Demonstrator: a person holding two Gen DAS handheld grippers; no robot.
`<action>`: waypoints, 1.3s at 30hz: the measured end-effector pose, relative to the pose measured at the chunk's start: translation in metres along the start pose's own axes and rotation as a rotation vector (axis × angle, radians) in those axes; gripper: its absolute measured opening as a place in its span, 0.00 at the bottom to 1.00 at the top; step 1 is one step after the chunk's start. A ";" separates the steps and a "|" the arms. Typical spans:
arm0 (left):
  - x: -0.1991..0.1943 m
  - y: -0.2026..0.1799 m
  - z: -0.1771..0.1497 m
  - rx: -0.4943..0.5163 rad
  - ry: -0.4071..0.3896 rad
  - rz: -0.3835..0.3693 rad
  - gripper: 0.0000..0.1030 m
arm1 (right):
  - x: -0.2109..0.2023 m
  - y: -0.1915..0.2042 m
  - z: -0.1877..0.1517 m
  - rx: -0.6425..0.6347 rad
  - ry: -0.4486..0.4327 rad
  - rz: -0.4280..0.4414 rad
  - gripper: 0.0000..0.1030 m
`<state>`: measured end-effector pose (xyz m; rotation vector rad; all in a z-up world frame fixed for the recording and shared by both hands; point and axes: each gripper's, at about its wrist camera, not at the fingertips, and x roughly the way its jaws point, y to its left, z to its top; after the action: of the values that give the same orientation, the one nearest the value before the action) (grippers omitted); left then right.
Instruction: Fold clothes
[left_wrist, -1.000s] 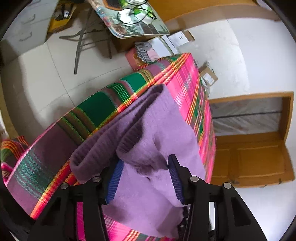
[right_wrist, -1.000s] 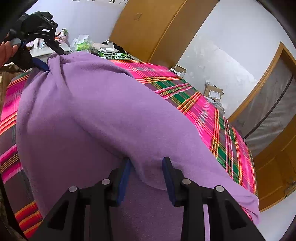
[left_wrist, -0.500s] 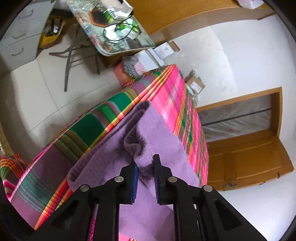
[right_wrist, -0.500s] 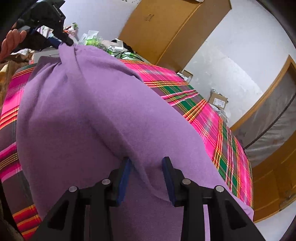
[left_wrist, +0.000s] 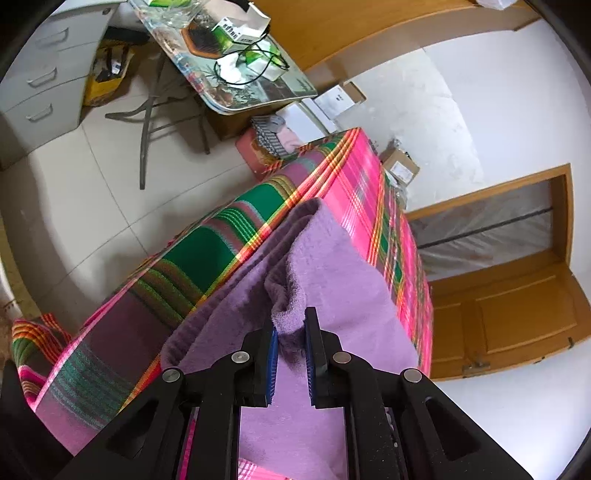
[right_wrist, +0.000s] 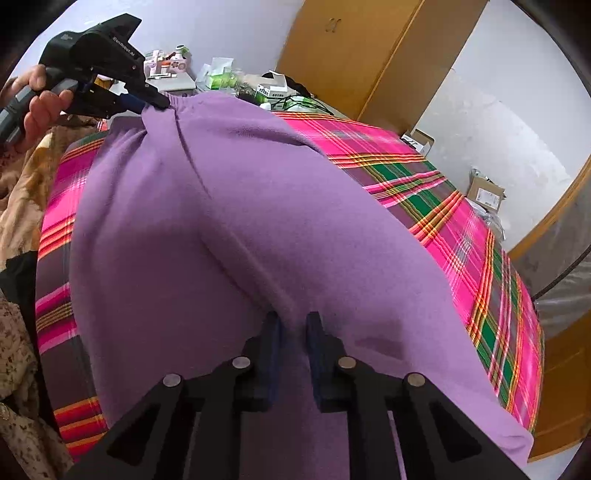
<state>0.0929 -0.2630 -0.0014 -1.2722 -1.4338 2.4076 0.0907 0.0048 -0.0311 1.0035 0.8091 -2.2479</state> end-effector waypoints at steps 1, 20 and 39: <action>0.001 0.000 0.000 0.000 0.001 0.002 0.13 | 0.000 0.000 0.000 0.006 0.000 0.010 0.06; -0.036 -0.046 0.018 0.143 -0.100 -0.105 0.12 | -0.111 0.016 0.029 0.074 -0.247 -0.162 0.02; -0.035 0.018 -0.012 0.083 -0.027 -0.032 0.12 | -0.071 0.072 -0.014 0.188 -0.109 -0.032 0.02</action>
<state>0.1301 -0.2799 0.0044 -1.1943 -1.3351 2.4442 0.1867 -0.0167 -0.0044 0.9471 0.5796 -2.4180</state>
